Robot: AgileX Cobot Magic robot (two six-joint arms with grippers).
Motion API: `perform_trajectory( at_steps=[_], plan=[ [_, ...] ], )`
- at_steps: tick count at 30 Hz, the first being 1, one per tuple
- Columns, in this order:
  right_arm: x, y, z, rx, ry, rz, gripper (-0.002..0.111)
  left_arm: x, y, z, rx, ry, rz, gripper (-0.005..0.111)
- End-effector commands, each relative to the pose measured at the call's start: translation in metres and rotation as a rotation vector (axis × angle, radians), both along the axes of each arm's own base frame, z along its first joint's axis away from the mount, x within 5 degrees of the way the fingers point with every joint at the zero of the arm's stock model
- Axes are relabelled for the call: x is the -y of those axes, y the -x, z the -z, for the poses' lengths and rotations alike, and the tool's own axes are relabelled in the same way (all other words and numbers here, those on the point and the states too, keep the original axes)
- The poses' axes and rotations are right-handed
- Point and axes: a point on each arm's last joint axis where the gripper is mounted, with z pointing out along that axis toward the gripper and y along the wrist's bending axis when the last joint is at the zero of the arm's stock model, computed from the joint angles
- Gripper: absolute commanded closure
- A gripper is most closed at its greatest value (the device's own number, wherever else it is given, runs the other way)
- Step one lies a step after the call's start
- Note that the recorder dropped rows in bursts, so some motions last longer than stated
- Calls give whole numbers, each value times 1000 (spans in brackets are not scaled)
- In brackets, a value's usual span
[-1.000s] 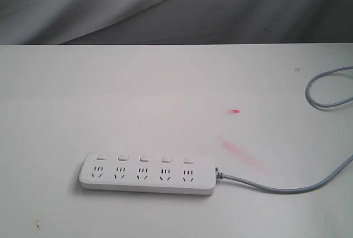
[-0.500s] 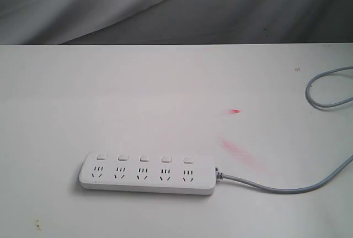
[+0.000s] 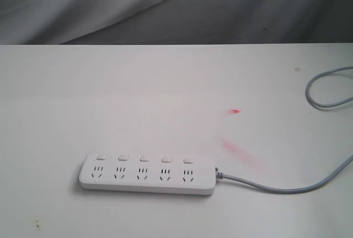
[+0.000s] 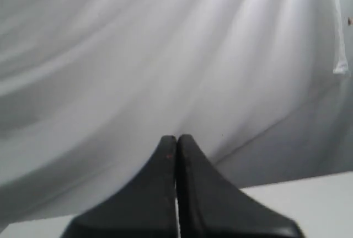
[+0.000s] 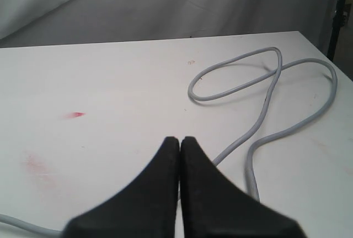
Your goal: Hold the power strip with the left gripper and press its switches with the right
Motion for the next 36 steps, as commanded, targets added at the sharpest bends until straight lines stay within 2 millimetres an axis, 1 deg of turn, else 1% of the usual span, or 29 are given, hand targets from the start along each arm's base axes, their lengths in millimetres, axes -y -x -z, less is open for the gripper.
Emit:
perform_trajectory(
  at_steps=[1, 4, 6, 10, 12, 16, 20, 23, 25, 29, 36],
  plan=[
    [0, 0, 0, 5, -6, 9, 108, 1, 17, -38, 136, 12, 9, 107],
    [0, 0, 0, 5, -6, 9, 108, 1, 29, -58, 189, 12, 8, 107],
    [0, 0, 0, 5, -6, 9, 108, 1, 35, -66, 188, 20, 4, 107],
    [0, 0, 0, 5, -6, 9, 108, -1, 45, -76, 131, 92, 3, 107],
    [0, 0, 0, 5, -6, 9, 108, -2, 41, -80, 62, 108, -5, 107],
    [0, 0, 0, 5, -6, 9, 108, -4, 16, -91, -107, 115, -28, 107],
    [0, 0, 0, 5, -6, 9, 108, -5, -12, -108, -215, 98, -45, 107],
    [0, 0, 0, 5, -6, 9, 108, -6, -35, -123, -306, 37, -57, 107],
    [0, 0, 0, 5, -6, 9, 108, -6, -51, -129, -374, -33, -52, 107],
    [0, 0, 0, 5, -6, 9, 108, -5, -77, -134, -495, -143, -15, 107],
    [0, 0, 0, 5, -6, 9, 108, -4, -113, -132, -612, -230, 21, 107]
  ],
)
